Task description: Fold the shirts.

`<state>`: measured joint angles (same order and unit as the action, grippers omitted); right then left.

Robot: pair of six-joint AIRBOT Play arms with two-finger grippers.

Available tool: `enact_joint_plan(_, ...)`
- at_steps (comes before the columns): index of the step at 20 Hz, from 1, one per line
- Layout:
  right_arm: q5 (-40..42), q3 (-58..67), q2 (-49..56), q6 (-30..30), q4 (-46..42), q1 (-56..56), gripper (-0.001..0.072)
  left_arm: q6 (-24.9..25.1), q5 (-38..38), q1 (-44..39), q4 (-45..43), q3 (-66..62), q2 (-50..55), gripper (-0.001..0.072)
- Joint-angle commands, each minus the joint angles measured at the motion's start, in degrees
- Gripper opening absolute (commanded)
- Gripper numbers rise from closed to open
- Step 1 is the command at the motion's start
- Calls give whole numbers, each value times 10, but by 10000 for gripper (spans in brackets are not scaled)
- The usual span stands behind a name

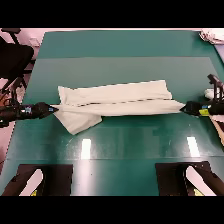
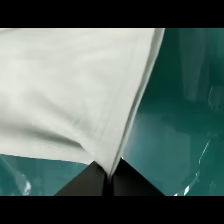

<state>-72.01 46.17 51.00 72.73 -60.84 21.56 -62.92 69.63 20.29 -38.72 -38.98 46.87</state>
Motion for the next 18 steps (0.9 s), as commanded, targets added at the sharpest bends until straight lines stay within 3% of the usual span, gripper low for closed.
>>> enact_joint_plan(1, 5, 52, 30, 1, 25, -1, 19, 45, -4, 0, 52, -16, 0, 26)
enact_joint_plan(4, 5, 105, 101, -9, 63, -1, 20, 57, -38, 0, 55, -16, 0, 26)
enact_joint_plan(9, 5, 180, 211, -19, 73, -28, 20, 134, -147, 0, 88, -16, 9, 27)
enact_joint_plan(13, 10, 228, 281, -19, 72, -56, 21, 170, -167, 0, 99, -16, 58, 27)
enact_joint_plan(16, 13, 247, 316, -18, 72, -60, 21, 170, -217, -38, 101, -16, 105, 27)
enact_joint_plan(18, 14, 247, 330, -18, 72, -60, 21, 204, -280, -82, 101, -16, 131, 27)
